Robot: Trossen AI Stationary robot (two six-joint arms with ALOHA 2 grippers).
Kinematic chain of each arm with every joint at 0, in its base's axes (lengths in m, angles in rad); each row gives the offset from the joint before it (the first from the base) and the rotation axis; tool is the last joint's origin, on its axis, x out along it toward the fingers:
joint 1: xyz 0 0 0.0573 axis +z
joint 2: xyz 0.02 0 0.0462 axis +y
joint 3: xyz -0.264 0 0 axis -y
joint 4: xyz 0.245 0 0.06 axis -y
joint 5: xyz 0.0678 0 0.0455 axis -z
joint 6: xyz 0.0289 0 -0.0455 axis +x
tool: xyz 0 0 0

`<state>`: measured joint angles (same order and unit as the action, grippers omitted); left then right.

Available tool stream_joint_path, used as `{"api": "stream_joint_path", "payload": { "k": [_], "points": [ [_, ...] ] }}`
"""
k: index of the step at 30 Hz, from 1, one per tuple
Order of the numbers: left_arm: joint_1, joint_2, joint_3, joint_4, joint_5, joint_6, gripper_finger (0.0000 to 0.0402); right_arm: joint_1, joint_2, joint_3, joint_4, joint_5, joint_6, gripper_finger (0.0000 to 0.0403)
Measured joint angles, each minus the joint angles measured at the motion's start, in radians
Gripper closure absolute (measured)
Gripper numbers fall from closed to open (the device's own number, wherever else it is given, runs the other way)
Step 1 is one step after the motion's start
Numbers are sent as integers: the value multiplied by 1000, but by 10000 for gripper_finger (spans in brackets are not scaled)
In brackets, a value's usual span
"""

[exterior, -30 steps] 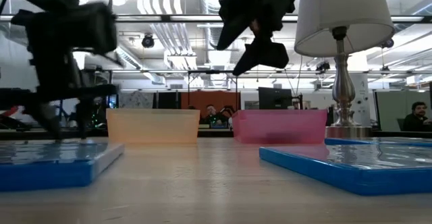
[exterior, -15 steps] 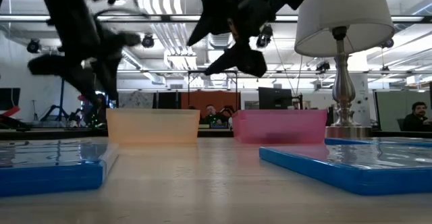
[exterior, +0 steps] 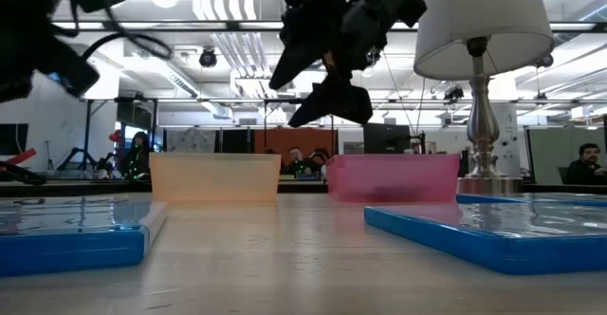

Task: Pick & place jewel cases by type
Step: Put the black CD case into the pink bin

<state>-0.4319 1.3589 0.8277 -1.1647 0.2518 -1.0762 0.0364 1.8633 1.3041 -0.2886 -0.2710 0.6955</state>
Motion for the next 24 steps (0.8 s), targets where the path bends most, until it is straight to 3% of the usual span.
{"api": "stream_joint_path", "payload": {
  "k": [13,21,24],
  "points": [
    [-29,180,-98,32,25,317,251,0,0,0,-1,1,-8,167],
    [-20,195,-118,158,-14,325,251,0,0,0,-5,1,-8,170],
    [-10,187,-92,172,-83,321,251,-1,0,0,-10,1,-7,170]
  ]
}}
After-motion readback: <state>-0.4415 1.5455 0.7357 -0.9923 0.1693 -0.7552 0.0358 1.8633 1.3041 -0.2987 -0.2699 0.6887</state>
